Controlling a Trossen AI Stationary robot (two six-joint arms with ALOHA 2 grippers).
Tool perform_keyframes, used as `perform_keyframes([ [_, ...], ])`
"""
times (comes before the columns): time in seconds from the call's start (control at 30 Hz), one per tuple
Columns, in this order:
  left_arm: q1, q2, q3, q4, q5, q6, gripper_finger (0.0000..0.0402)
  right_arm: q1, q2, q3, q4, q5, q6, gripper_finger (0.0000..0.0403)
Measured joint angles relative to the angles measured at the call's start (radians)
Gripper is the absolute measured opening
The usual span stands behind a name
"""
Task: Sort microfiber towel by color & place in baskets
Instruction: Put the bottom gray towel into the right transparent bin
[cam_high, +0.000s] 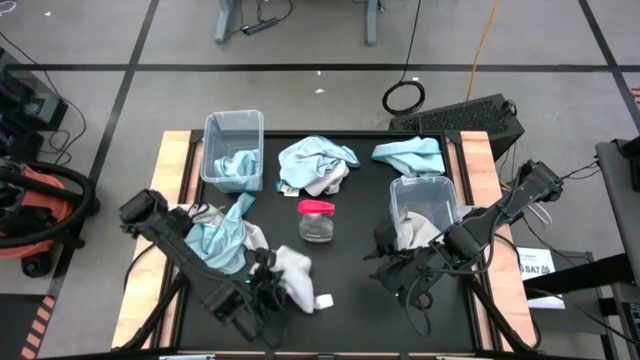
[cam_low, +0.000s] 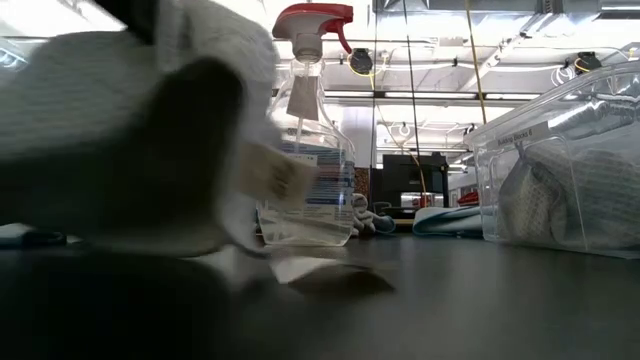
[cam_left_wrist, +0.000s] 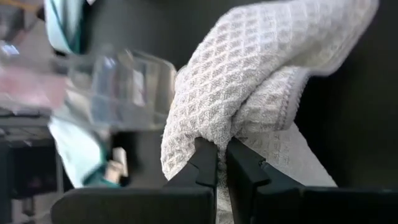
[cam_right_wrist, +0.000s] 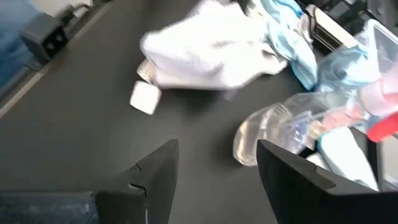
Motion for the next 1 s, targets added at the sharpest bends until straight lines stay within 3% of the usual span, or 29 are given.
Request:
perform_keyframes([
  [0.23,0.065,0.0,0.041,0.102,-0.057,0.202,0.0016,0.0,0.0,0.0,0.039,-0.059,0.003,0.0208],
  [0.63,0.133,-0.002,0.082,0.384,-0.109,0.561,0.0015,-0.001,0.004,0.0,0.081,-0.061,0.007,0.021],
  [0.83,0.16,-0.002,0.082,0.556,-0.11,0.737,0.0015,-0.003,0.05,0.0,0.125,-0.05,-0.012,0.0235],
  [1.0,0.177,-0.002,0.082,0.66,-0.107,0.857,0.0015,-0.003,0.098,0.0,0.13,0.021,-0.034,0.0272],
])
